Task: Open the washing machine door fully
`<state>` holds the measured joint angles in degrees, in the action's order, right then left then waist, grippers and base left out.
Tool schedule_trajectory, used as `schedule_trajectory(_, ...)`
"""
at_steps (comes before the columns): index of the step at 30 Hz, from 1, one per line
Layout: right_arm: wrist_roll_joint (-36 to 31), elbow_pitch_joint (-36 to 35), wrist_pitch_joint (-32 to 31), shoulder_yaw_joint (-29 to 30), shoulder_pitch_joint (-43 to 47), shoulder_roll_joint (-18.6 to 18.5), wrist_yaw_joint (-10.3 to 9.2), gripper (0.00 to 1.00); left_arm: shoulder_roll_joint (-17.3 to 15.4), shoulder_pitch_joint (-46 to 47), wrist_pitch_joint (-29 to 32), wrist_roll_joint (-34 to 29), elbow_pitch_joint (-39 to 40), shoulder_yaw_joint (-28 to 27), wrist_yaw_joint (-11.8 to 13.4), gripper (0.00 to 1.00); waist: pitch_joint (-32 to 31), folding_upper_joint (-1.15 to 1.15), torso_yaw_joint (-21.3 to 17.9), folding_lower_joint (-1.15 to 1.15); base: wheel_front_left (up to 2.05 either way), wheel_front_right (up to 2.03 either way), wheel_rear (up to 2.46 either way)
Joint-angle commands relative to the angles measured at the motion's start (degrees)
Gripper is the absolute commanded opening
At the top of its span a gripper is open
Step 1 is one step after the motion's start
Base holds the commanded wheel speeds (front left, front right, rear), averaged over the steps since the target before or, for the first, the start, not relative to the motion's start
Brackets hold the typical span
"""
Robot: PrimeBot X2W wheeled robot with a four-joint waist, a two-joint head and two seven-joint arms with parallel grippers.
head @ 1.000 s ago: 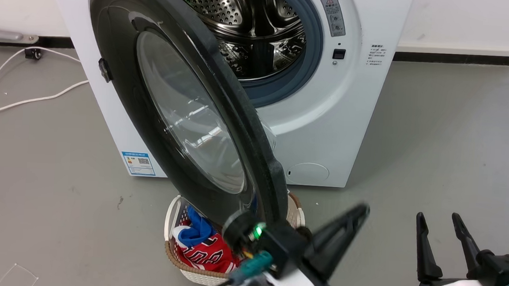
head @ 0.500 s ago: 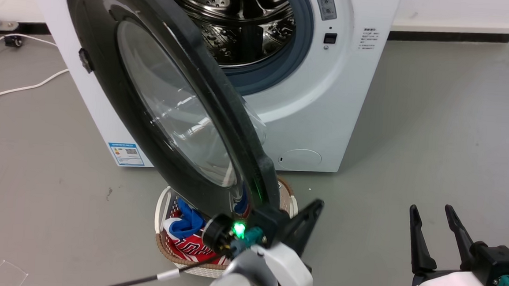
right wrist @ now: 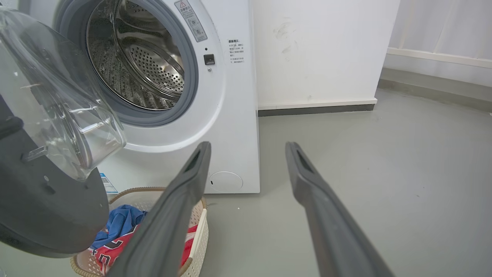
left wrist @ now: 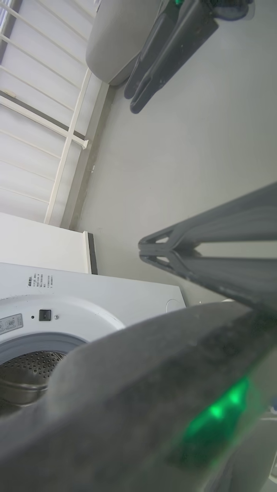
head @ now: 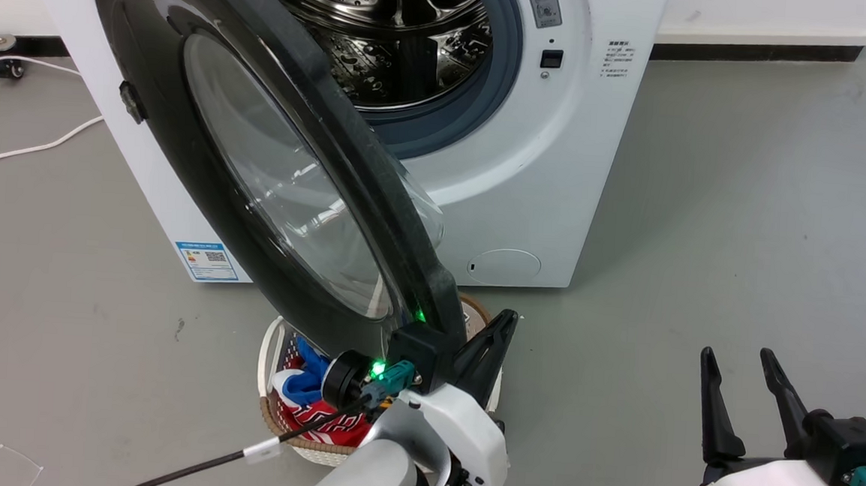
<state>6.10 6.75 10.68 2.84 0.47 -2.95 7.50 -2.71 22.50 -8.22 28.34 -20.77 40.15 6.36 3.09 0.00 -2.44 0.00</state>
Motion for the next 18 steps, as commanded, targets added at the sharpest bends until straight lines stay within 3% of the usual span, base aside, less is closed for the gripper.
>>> schedule_trajectory(1, 0.4, 0.1, 0.4, 0.1, -0.5, 0.1, -0.01, 1.00, -1.2, -1.3, -0.2, 0.4, -0.4, -1.2, 0.8, 0.00, -0.2, 0.00, 0.3, 0.00, 0.00, 0.00, 0.00)
schedule_trajectory(8, 0.8, -0.1, 0.4, 1.1, 1.0, 0.1, -0.01, 1.00, -4.4, -4.4, -0.7, -0.4, 3.8, -0.9, 1.8, 0.00, -0.9, 0.00, 3.1, 0.00, 0.00, 0.00, 0.00)
schedule_trajectory(18, 0.6, -1.7, -0.3, 2.3, 2.8, 0.1, -0.01, 1.00, -8.0, -11.3, 1.1, -0.7, 16.7, -0.5, 5.4, 0.00, -1.2, 0.00, 10.3, 0.00, 0.00, 0.00, 0.00)
